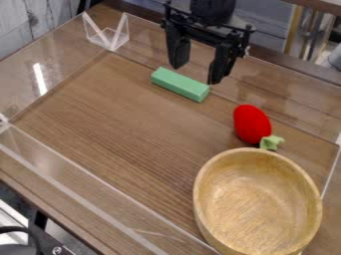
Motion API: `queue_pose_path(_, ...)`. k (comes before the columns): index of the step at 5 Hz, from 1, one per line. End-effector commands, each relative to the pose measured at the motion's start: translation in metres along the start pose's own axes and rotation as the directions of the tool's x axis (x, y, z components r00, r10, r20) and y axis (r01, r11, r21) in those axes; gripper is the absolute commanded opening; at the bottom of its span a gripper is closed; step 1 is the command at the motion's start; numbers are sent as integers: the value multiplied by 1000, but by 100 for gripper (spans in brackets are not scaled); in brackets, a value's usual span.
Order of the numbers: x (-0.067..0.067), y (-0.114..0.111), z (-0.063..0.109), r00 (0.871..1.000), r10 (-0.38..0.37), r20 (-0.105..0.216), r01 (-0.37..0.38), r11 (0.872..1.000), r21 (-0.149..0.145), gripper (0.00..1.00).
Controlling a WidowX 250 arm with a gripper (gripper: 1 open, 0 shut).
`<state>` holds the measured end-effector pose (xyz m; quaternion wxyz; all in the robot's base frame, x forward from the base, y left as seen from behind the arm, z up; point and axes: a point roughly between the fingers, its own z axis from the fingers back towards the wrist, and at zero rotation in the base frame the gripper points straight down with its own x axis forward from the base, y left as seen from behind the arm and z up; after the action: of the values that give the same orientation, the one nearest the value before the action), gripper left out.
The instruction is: Move the red fruit to the left
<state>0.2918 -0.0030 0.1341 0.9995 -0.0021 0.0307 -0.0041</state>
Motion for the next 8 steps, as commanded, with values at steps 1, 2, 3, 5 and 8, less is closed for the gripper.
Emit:
queue_pose_path(1, 7, -21, -11, 998, 56, -29, -57, 998, -15, 100)
queue_pose_path(2, 21, -60, -27, 989, 141, -37, -142, 989, -43, 100)
queue_pose_path(3, 39, -81, -38, 980, 197, -33, -199, 978, -60, 100)
queue_pose_path(5, 64, -77, -59, 928, 369, -52, -372, 926, -68, 100)
queue_pose_path(8, 66, -43, -92, 816, 573, -76, -577, 814, -69, 100)
